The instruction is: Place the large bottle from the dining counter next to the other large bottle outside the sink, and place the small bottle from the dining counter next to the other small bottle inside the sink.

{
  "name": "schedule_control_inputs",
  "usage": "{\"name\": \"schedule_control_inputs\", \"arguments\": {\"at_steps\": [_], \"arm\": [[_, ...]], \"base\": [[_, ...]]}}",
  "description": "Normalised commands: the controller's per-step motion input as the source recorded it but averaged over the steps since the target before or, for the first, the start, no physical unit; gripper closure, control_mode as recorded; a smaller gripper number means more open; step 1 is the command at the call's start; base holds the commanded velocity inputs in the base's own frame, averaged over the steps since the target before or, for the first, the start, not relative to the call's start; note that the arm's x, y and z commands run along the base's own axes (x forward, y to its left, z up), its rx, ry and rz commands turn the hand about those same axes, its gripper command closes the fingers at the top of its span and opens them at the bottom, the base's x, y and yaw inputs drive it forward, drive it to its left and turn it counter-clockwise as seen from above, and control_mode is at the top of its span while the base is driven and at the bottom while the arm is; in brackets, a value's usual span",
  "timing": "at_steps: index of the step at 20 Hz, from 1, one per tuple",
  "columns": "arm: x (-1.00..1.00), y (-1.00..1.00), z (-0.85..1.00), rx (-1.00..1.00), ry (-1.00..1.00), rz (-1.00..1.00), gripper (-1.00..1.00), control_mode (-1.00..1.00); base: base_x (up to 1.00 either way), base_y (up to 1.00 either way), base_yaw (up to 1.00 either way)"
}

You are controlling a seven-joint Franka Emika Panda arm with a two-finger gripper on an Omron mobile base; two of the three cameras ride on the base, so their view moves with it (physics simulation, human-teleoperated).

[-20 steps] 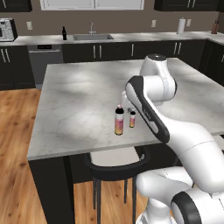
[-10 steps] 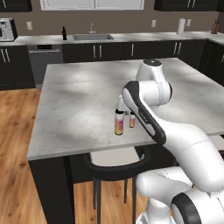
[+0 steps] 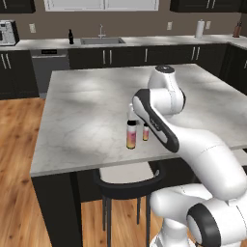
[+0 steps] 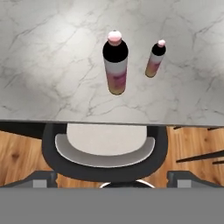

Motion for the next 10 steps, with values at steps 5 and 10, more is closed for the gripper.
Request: {"name": "schedule_control_inputs", "arguments": {"at_steps": [5, 10], "arm": [[0.37, 0.0, -0.18, 0.0, 0.0, 0.02, -1.0, -1.0], [0.27, 0.0, -0.25, 0.0, -0.04, 0.03, -1.0, -1.0]], "base": [[0.0, 0.0, 0.0], [0.0, 0.0, 0.0]]}}
